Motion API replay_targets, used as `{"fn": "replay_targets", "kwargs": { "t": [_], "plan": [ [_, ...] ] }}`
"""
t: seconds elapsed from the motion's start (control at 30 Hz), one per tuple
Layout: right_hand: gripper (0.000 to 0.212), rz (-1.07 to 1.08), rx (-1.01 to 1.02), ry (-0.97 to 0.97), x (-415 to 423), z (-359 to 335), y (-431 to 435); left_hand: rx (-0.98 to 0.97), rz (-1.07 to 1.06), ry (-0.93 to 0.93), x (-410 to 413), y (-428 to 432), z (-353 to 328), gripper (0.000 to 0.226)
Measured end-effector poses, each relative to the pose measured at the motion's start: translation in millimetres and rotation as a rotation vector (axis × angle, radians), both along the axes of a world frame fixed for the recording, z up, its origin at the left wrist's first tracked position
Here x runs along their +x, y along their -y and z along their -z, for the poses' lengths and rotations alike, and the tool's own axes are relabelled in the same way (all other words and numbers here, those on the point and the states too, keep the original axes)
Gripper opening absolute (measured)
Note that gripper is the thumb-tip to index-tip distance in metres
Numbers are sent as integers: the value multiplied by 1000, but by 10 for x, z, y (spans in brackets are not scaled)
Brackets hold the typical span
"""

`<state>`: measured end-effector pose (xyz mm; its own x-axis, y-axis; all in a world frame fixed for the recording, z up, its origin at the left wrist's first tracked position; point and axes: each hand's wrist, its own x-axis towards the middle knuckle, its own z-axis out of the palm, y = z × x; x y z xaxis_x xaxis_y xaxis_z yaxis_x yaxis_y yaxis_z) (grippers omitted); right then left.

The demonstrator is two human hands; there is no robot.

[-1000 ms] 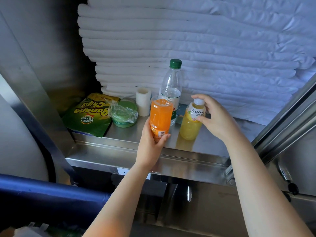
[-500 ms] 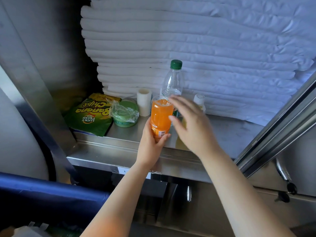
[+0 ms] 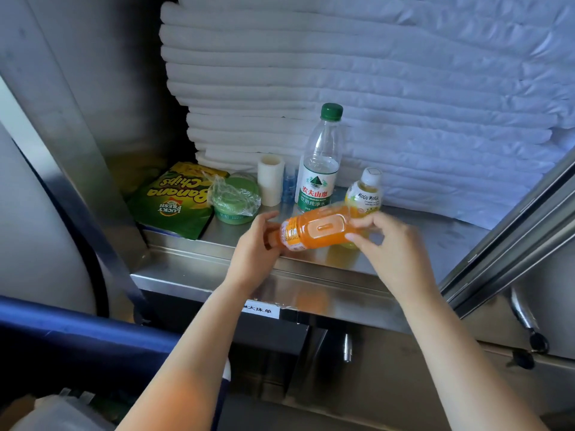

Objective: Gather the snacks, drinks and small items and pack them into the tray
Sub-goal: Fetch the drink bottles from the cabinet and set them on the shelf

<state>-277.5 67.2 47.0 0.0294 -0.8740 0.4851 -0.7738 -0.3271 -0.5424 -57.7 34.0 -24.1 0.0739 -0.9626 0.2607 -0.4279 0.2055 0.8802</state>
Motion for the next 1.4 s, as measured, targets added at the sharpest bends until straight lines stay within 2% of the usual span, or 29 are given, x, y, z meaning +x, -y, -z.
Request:
{"fn": "replay_targets", "kwargs": {
  "t": [0.13, 0.37, 0.43, 0.53, 0.6, 0.7, 0.83, 1.0, 1.2, 1.4],
  "plan": [
    [20, 18, 1, 26, 124, 272, -99, -46, -14, 63, 182, -21, -63, 52],
    [29, 71, 59, -27, 211, 435, -18, -111, -34, 287, 310, -24, -143, 41],
    [39, 74, -62, -103, 244, 411, 3, -137, -26, 305, 308, -50, -138, 42],
    [56, -87, -235, -322, 394, 326, 63, -171, -16, 290, 300, -102, -117, 46],
    [62, -149, -198, -440, 483, 300, 130, -152, -22, 258, 304, -124, -121, 47],
    [62, -141, -130, -478, 520, 319, 190, -111, -27, 175, 323, -150, -178, 50],
    [61, -116, -133, -294, 469, 328, 202, -175, -57, 75, 325, -183, -379, 44],
    [59, -122, -6, -8, 479, 333, 219, -374, -94, 157, 250, -155, -712, 37],
    [51, -170, 162, 287, 546, 430, 222, -473, -45, 159, 10, -78, -874, 28],
    [43, -190, 237, 371, 517, 488, 216, -525, 27, 219, -158, -43, -854, 31]
  ]
}}
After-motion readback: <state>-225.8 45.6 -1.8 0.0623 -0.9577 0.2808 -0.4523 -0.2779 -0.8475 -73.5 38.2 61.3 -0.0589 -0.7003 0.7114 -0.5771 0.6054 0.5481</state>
